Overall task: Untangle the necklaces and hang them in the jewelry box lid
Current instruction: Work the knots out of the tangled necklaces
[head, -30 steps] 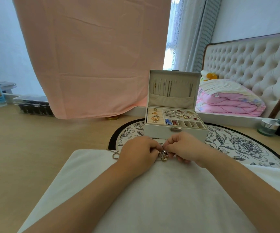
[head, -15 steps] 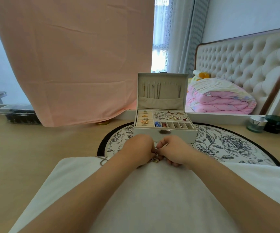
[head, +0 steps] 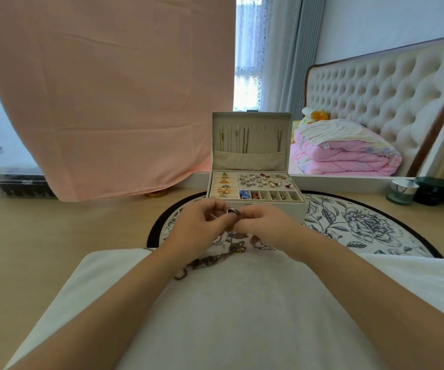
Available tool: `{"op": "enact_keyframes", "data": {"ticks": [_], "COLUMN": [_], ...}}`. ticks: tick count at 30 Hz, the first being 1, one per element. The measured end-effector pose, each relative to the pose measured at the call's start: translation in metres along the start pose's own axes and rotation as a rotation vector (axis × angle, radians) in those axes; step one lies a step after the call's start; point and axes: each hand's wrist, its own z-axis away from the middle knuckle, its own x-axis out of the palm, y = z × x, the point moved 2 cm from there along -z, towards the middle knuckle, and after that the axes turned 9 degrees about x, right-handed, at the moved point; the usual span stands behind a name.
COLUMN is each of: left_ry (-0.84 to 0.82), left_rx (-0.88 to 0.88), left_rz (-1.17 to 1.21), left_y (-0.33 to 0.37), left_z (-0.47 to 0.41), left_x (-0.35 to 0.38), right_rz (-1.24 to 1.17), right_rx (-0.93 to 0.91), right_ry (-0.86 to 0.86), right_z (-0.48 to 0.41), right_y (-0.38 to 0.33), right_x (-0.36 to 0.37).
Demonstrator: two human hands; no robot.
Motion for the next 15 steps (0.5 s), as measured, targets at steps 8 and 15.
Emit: {"op": "enact_keyframes", "data": {"ticks": [8,15], "left_ry": [-0.290,-0.387], "left_rx": [-0.120,-0.048], "left_rz": [-0.033,-0.299], "left_y": [-0.013,-0.019], "left_z": [0.004,0.008], "left_x": [-0.011,-0.017], "right_rz": [-0.377,-0.697], "right_rx": [-0.089,-0.070], "right_ry": [0.115,0.133], "right_z": [-0.002,-0.005], "right_y": [-0.005,-0.005], "right_x": [-0.007,-0.020]}}
